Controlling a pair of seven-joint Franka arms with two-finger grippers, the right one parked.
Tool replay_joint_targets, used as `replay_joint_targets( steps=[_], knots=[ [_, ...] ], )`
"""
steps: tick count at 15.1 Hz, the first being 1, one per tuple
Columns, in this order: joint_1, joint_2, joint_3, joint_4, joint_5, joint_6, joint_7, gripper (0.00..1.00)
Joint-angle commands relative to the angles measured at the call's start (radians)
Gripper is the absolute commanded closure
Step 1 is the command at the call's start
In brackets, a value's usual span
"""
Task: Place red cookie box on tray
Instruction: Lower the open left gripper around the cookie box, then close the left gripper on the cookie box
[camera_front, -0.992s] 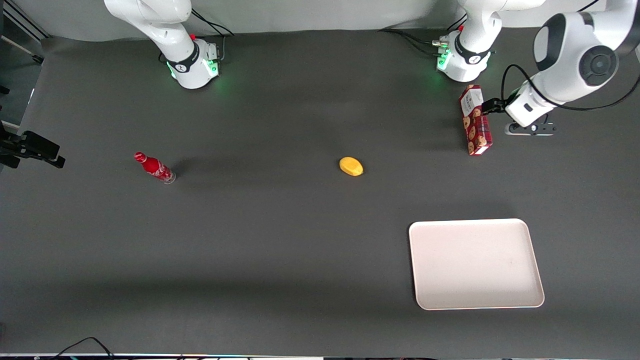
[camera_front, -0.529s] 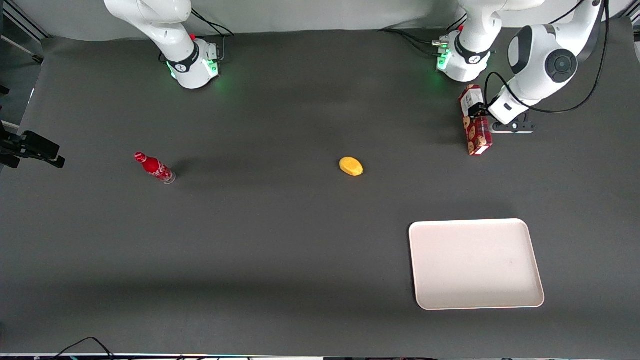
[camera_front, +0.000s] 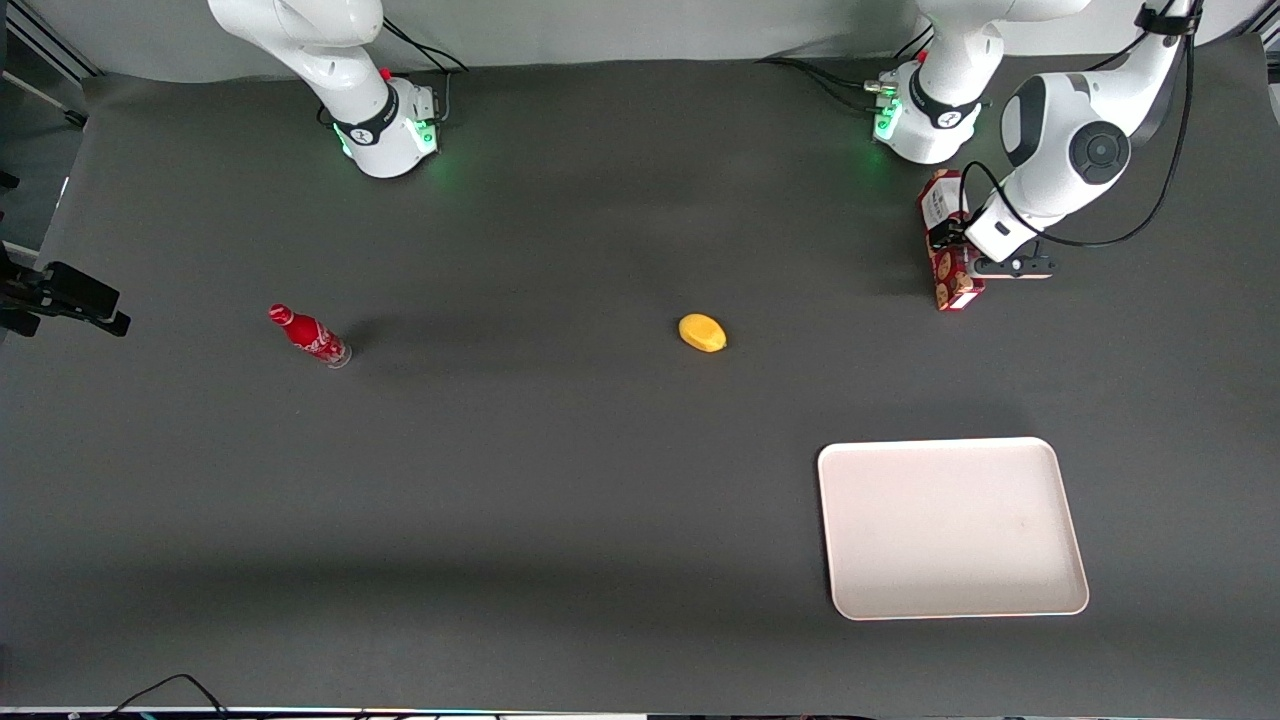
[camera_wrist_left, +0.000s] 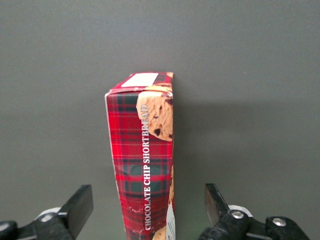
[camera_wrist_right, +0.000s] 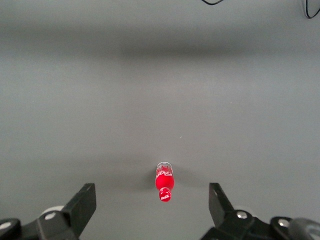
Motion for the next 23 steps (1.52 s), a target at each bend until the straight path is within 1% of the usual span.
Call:
replay_joint_targets(
  steps=[1, 6, 7, 8, 9, 13, 17, 18, 21, 23],
  knots=[
    [0.007, -0.042, -0.001, -0.077, 0.0, 0.016, 0.02, 0.0],
    [0.006, -0.032, -0.001, -0.077, -0.004, -0.021, 0.02, 0.0],
    [0.004, -0.029, -0.001, -0.077, -0.006, -0.019, 0.02, 0.01],
    [0.003, -0.023, -0.001, -0.077, -0.006, -0.009, 0.02, 0.04],
    [0.0, -0.013, -0.001, -0.077, -0.008, -0.002, 0.021, 0.1],
    [-0.003, 0.007, -0.001, -0.077, -0.009, 0.005, 0.021, 0.45],
    [0.0, 0.014, -0.001, -0.077, -0.011, 0.005, 0.02, 0.95],
    [0.0, 0.014, -0.001, -0.077, -0.012, -0.001, 0.02, 1.0],
    [0.001, 0.009, -0.001, -0.055, -0.014, -0.025, 0.017, 1.0],
    [0.001, 0.009, -0.003, -0.002, -0.018, -0.083, 0.014, 1.0]
  ],
)
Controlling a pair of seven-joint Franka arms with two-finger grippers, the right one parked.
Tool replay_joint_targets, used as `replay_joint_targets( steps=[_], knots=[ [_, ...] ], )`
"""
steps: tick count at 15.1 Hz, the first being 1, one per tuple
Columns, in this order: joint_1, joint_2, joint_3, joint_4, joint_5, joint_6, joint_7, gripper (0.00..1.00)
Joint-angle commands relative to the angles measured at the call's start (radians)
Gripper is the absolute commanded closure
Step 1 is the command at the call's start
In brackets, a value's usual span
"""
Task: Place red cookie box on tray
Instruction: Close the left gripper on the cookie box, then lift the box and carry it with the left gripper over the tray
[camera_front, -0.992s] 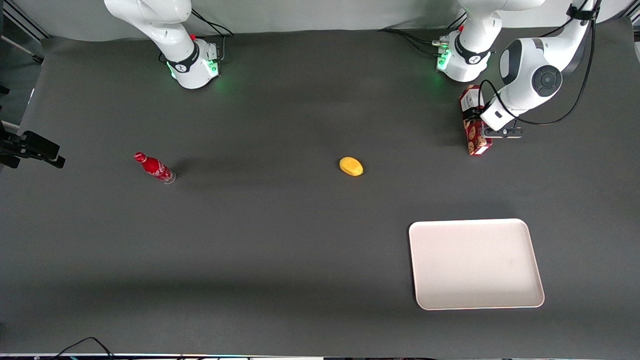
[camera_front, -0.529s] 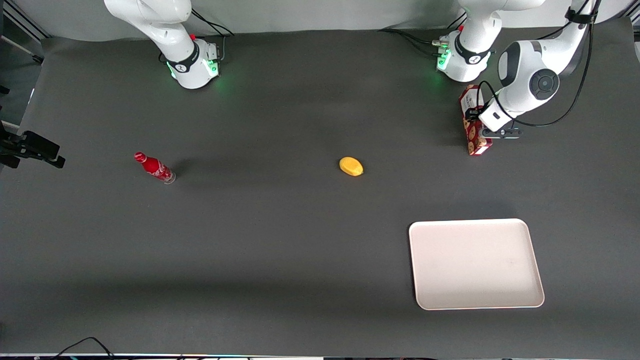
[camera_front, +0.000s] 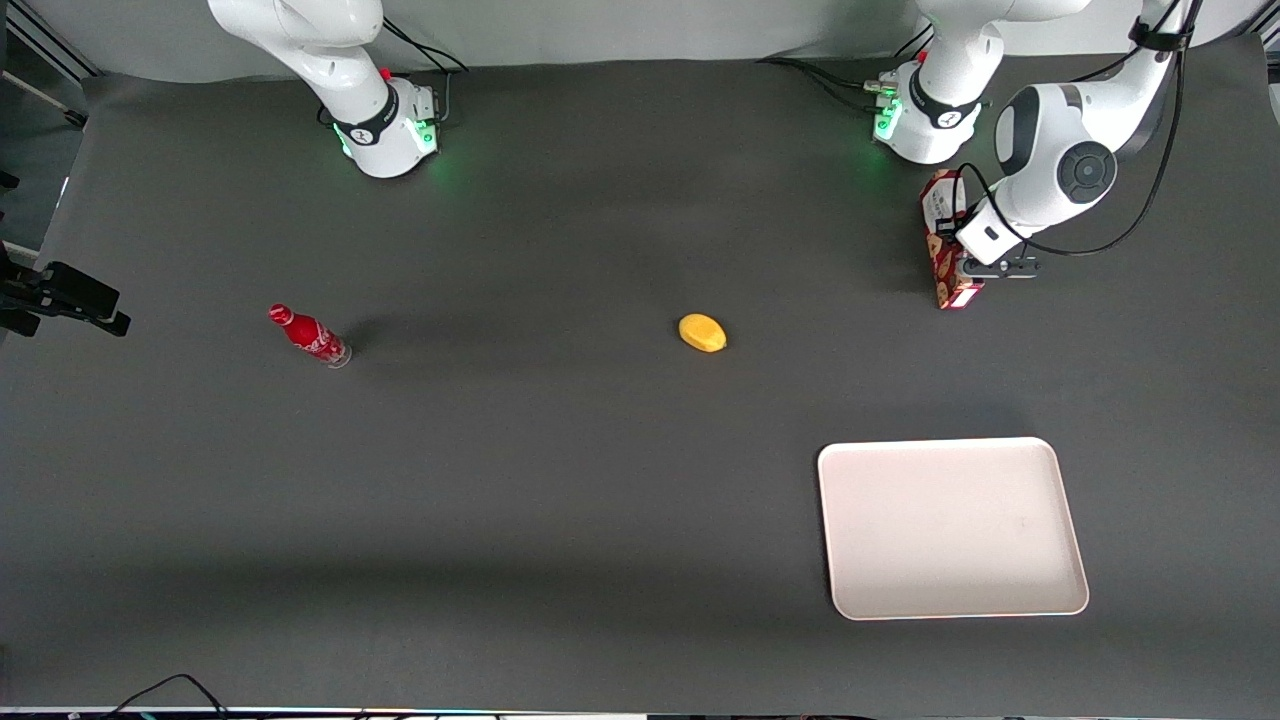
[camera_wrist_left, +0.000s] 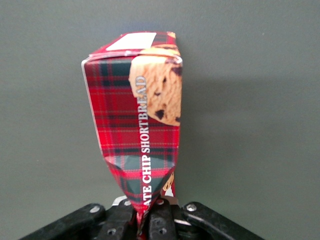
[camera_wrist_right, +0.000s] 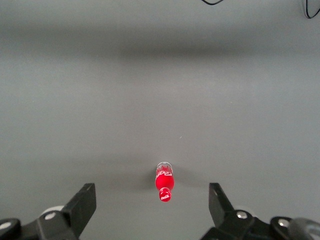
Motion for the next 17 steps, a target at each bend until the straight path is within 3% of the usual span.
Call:
replay_joint_targets(
  steps=[1, 9, 13, 17],
  knots=[
    [0.001, -0.045, -0.002, 0.031, -0.017, -0.074, 0.005, 1.0],
    [-0.009, -0.013, -0.007, 0.509, -0.038, -0.531, -0.004, 1.0],
    [-0.011, 0.123, -0.004, 0.865, -0.038, -0.709, -0.006, 1.0],
    [-0.009, 0.267, 0.001, 1.145, -0.035, -0.769, 0.002, 1.0]
  ],
)
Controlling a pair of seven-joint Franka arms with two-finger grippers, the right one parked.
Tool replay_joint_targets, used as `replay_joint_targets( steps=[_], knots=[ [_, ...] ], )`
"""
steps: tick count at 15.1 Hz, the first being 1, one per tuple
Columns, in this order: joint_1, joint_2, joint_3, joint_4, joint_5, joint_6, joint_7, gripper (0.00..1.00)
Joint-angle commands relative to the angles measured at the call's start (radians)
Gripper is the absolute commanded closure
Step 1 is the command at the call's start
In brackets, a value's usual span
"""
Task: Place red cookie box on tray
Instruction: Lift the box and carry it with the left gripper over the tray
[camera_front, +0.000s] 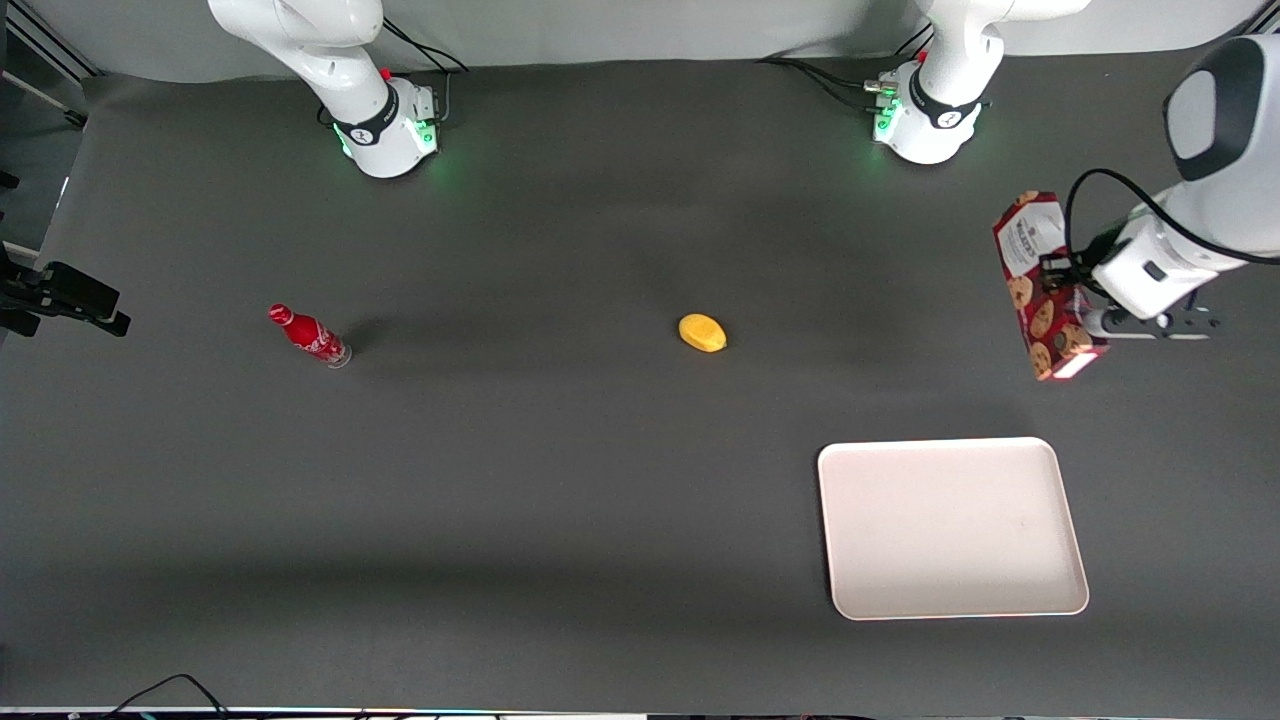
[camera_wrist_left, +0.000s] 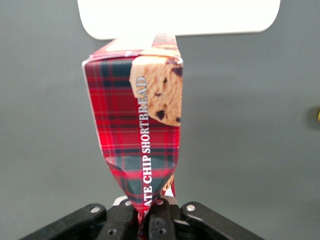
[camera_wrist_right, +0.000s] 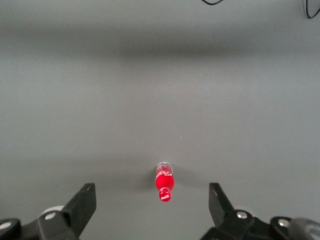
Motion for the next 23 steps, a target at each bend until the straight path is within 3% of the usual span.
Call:
replay_joint_targets(
  steps=[1, 4, 8, 11, 14, 23],
  knots=[
    [-0.004, 0.193, 0.007, 0.306, -0.009, -0.089, 0.004, 1.0],
    [0.023, 0.368, 0.007, 0.559, 0.0, -0.147, 0.014, 1.0],
    [0.092, 0.632, 0.008, 0.834, -0.003, -0.089, 0.193, 1.0],
    [0.1, 0.737, 0.048, 0.858, -0.004, 0.052, 0.228, 1.0],
    [0.089, 0.835, 0.059, 0.858, -0.011, 0.141, 0.142, 1.0],
    [0.053, 0.941, 0.06, 0.853, -0.011, 0.209, 0.067, 1.0]
  ],
)
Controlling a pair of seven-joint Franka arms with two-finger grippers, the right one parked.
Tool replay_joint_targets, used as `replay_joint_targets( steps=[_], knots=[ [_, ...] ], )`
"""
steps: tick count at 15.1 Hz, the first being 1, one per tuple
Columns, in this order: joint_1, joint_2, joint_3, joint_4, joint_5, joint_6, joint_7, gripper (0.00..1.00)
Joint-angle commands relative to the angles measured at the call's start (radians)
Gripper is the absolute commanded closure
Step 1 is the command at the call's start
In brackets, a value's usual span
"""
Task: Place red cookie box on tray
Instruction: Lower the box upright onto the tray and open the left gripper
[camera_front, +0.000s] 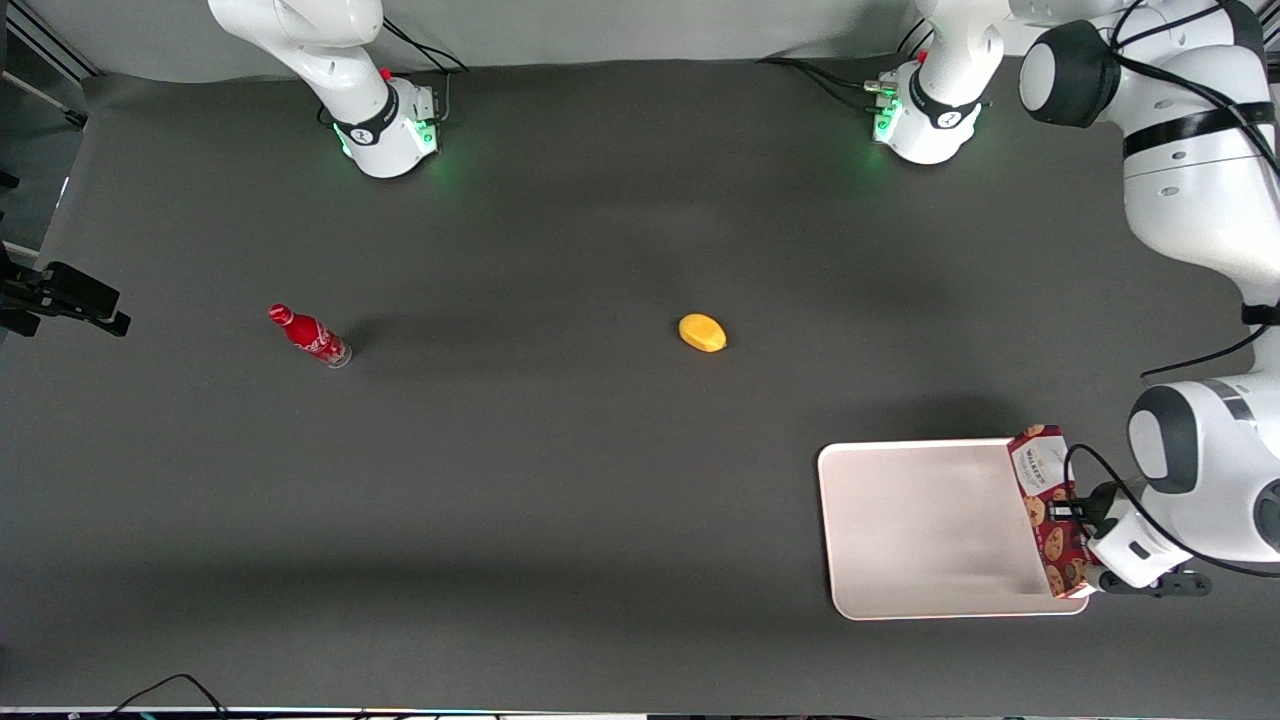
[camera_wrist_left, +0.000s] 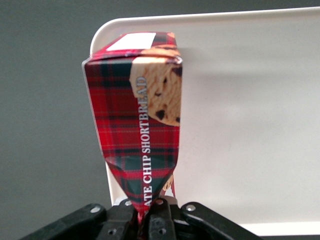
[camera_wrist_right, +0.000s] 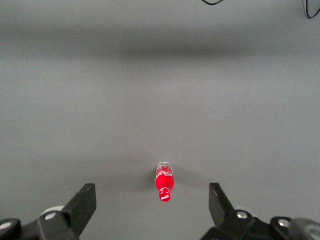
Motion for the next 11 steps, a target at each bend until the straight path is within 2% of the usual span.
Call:
replay_joint_targets(
  steps=[1, 3, 4, 5, 6, 7, 8, 11],
  knots=[
    [-0.014, 0.015, 0.019, 0.029, -0.008, 0.03, -0.019, 1.0],
    [-0.015, 0.016, 0.019, 0.018, -0.006, 0.061, -0.019, 1.0],
    [-0.014, 0.016, 0.019, 0.014, -0.006, 0.073, -0.019, 0.86],
    [-0.014, 0.016, 0.019, 0.003, -0.005, 0.089, -0.01, 0.48],
    [-0.011, 0.01, 0.022, -0.017, -0.006, 0.109, -0.004, 0.22],
    [-0.003, 0.005, 0.021, -0.028, -0.006, 0.115, -0.004, 0.19],
    [0.006, 0.002, 0.019, -0.026, -0.008, 0.11, -0.003, 0.02],
    [0.028, -0.065, 0.015, -0.041, -0.011, 0.09, -0.004, 0.0]
  ],
)
